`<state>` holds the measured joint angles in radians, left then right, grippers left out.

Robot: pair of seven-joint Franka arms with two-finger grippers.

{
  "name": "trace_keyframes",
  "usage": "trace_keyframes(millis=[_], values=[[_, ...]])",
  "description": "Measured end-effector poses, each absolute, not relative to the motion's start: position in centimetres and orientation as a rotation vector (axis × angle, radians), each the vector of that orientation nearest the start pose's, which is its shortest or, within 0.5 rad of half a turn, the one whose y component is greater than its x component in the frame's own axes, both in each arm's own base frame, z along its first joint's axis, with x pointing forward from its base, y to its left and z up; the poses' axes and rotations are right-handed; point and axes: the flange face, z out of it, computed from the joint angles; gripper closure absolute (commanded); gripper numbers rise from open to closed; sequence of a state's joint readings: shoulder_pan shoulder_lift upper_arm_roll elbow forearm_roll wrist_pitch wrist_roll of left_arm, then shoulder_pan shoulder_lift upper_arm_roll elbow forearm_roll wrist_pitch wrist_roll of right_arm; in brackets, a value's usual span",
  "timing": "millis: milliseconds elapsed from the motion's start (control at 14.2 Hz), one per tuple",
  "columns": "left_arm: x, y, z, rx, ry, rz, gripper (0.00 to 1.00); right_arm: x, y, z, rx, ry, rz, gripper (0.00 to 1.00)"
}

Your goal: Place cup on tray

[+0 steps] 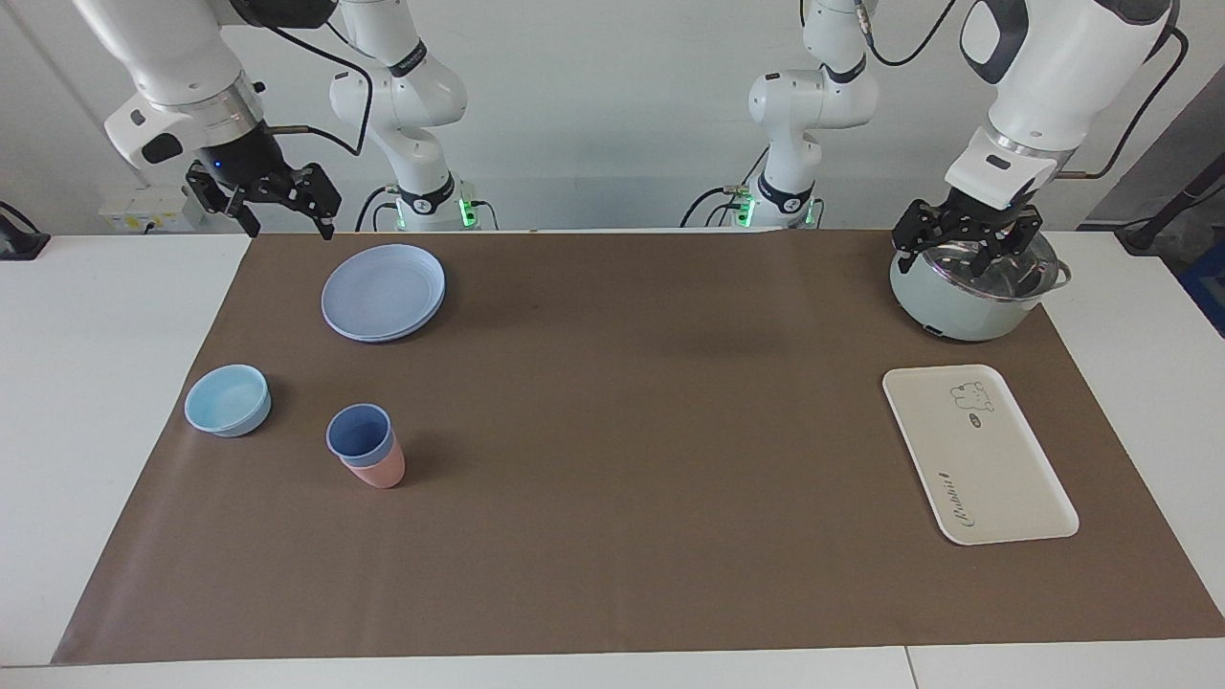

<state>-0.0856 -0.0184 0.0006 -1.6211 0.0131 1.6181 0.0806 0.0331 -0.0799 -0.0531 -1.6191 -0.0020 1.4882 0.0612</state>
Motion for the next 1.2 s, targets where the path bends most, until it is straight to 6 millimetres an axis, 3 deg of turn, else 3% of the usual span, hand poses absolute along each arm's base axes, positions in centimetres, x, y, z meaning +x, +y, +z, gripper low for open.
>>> trace_keyframes(millis=[352,564,705,1057,1198], values=[[55.1,-4.2,61.5,-3.117,0.249,-0.024,0.0,52.4,-1.2,63.7,-3.137,0.127,0.039,0.0],[55.1,-4.4,61.5,-3.117,0.253,-0.024,0.0,53.3,-1.6,62.5,-3.138,0.067,-0.041,0.0],[55.1,-4.5,61.5,-3.116,0.256,-0.024,0.0,53.7,-2.9,60.8,-3.139,-0.113,-0.076,0.0],[55.1,-4.5,61.5,-3.116,0.258,-0.024,0.0,54.3,-10.0,54.1,-2.934,-0.61,-0.351,0.0],[55.1,-4.5,61.5,-3.116,0.258,-0.024,0.0,54.3,-11.0,51.8,-2.837,-0.792,-0.438,0.0]])
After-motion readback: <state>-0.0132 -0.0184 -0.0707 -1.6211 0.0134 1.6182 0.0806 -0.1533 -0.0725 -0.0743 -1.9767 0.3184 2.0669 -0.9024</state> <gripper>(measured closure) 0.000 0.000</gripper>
